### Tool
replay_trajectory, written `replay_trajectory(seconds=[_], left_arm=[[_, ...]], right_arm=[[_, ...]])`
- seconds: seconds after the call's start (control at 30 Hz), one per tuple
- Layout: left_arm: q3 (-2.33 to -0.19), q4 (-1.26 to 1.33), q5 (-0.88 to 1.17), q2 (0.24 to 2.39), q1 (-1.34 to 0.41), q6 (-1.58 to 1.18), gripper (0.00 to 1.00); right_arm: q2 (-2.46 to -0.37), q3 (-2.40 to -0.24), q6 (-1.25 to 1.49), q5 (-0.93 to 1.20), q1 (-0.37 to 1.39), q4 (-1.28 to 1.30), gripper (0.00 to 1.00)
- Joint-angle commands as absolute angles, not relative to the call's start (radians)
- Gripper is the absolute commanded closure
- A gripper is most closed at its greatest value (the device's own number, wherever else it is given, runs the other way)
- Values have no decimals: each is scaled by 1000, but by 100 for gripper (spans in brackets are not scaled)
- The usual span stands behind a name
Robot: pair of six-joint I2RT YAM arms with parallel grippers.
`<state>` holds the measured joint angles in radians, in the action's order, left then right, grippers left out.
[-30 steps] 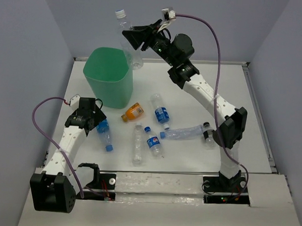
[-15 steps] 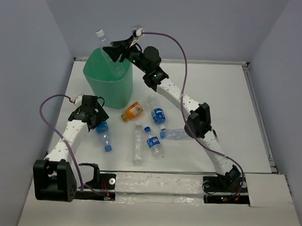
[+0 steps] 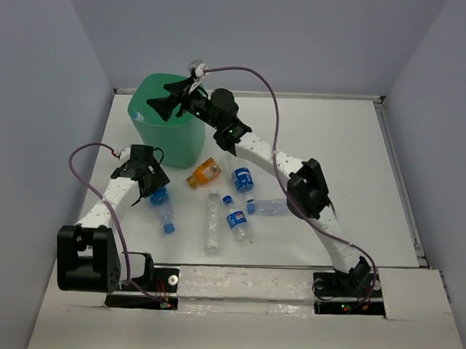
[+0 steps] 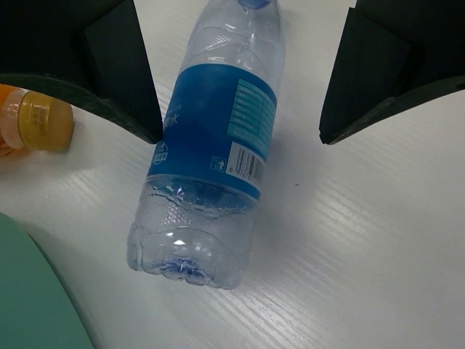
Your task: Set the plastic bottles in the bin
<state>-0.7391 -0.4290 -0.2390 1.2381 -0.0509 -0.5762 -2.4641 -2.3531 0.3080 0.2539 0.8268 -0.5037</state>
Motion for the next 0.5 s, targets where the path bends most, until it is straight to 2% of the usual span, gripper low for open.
replay_trajectory(seconds=[0.0, 0.1, 0.27, 0.3, 0.4, 0.47], left_arm=[[-762, -387, -255, 1281, -43, -566, 1], [-779, -357, -239, 1304, -41, -580, 1], [-816, -328, -218, 1365, -41, -604, 2], [-821, -331, -218, 1374, -41, -604, 4], [-828, -337, -215, 1410, -41, -612, 12], [-821, -337, -218, 1413, -41, -609, 21]], right_arm=[[-2200, -2177, 288, 252, 819, -584, 6], [-2053, -1956, 291, 261, 819, -623, 6], [-1837, -1635, 304, 164, 810, -530, 14], [-1836, -1634, 310, 164, 792, -503, 14], [-1749, -1458, 371, 144, 737, -414, 15], [-1714, -1362, 409, 187, 657, -336, 12]])
